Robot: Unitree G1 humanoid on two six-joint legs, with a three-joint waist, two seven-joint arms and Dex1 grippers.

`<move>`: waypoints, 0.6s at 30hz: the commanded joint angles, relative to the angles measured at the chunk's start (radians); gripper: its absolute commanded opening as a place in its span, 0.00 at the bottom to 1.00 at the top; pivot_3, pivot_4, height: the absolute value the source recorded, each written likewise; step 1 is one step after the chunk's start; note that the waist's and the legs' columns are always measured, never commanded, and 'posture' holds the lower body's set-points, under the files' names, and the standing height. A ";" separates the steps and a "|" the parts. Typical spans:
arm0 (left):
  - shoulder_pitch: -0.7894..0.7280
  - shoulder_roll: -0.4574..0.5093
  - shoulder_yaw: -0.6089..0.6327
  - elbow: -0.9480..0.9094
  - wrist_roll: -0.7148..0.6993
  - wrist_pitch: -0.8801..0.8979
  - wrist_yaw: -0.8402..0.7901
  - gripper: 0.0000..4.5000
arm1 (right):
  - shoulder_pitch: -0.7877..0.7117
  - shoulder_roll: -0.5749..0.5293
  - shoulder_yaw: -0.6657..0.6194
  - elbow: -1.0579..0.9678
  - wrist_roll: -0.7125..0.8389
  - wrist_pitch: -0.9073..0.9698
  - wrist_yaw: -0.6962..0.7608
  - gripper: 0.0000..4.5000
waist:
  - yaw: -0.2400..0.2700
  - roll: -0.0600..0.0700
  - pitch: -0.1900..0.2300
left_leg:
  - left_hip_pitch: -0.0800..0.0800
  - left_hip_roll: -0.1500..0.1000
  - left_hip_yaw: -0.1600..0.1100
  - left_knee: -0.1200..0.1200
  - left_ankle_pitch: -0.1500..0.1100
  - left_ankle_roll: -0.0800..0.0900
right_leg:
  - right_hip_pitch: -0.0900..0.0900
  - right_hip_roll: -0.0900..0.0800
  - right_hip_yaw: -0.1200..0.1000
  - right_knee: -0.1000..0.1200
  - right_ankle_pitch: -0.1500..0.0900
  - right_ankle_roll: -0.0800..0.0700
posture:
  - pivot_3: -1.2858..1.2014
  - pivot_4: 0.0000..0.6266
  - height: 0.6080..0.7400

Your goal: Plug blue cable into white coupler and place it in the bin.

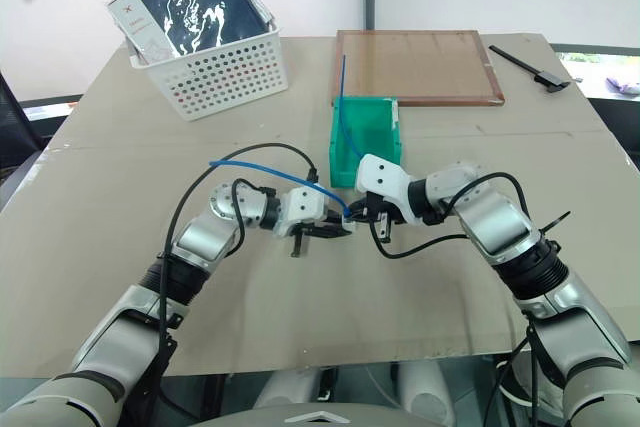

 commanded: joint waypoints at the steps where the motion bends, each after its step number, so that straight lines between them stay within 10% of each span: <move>1: -0.004 0.003 0.009 0.023 0.026 0.009 0.027 0.06 | 0.018 0.010 0.060 0.089 -0.053 -0.007 0.012 0.00 | 0.000 0.000 -0.001 | 0.000 0.000 0.000 0.000 0.000 0.000 | 0.000 0.000 0.000 0.000 0.000 0.000 | 0.52 0.24 1.00; 16: 0.036 -0.008 0.028 -0.019 0.021 0.039 0.067 0.06 | 0.049 0.083 0.014 0.216 -0.103 -0.177 -0.017 0.00 | -0.006 0.000 -0.014 | 0.018 0.002 0.001 -0.004 0.000 0.000 | 0.014 0.001 0.001 0.000 -0.003 0.004 | 0.52 0.24 1.00; 18: 0.049 -0.005 0.042 -0.040 0.009 0.056 0.073 0.06 | 0.066 0.100 -0.078 0.154 -0.040 -0.227 -0.033 0.15 | -0.005 0.000 -0.013 | 0.018 0.002 0.001 -0.004 0.000 0.000 | 0.014 0.001 0.001 0.000 -0.002 0.003 | 0.52 0.24 1.00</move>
